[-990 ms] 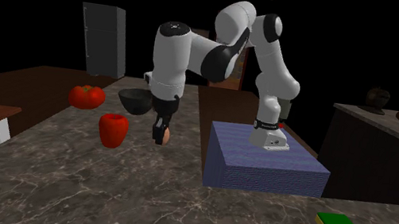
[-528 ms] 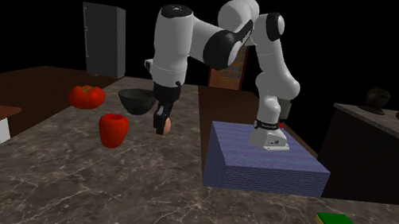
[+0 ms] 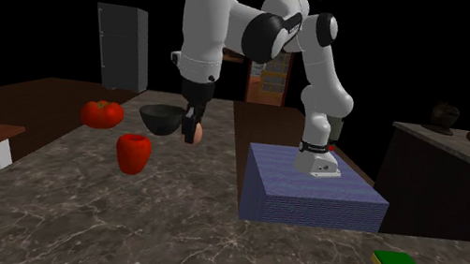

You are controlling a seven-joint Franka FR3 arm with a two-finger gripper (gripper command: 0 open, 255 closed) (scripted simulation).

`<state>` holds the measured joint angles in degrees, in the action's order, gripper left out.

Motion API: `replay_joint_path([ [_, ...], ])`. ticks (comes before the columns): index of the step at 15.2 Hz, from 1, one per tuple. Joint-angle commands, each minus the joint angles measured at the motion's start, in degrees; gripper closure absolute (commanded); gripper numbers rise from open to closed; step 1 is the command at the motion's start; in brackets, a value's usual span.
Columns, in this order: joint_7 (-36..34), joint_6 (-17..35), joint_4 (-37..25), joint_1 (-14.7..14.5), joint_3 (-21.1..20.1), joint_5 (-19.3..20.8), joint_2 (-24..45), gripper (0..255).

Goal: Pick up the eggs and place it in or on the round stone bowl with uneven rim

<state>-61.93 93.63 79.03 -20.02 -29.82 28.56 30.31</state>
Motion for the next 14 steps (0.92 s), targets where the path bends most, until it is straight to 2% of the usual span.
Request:
replay_joint_path([
  [1,0.4,-1.6,-1.6,-0.3,-0.1,-0.1,0.0,255],
  [13,3.0,-10.0,-10.7,-2.1,-0.1,-0.2,0.0,255],
  [14,3.9,-9.0,-9.0,-0.6,0.0,-0.6,-1.1,255],
])
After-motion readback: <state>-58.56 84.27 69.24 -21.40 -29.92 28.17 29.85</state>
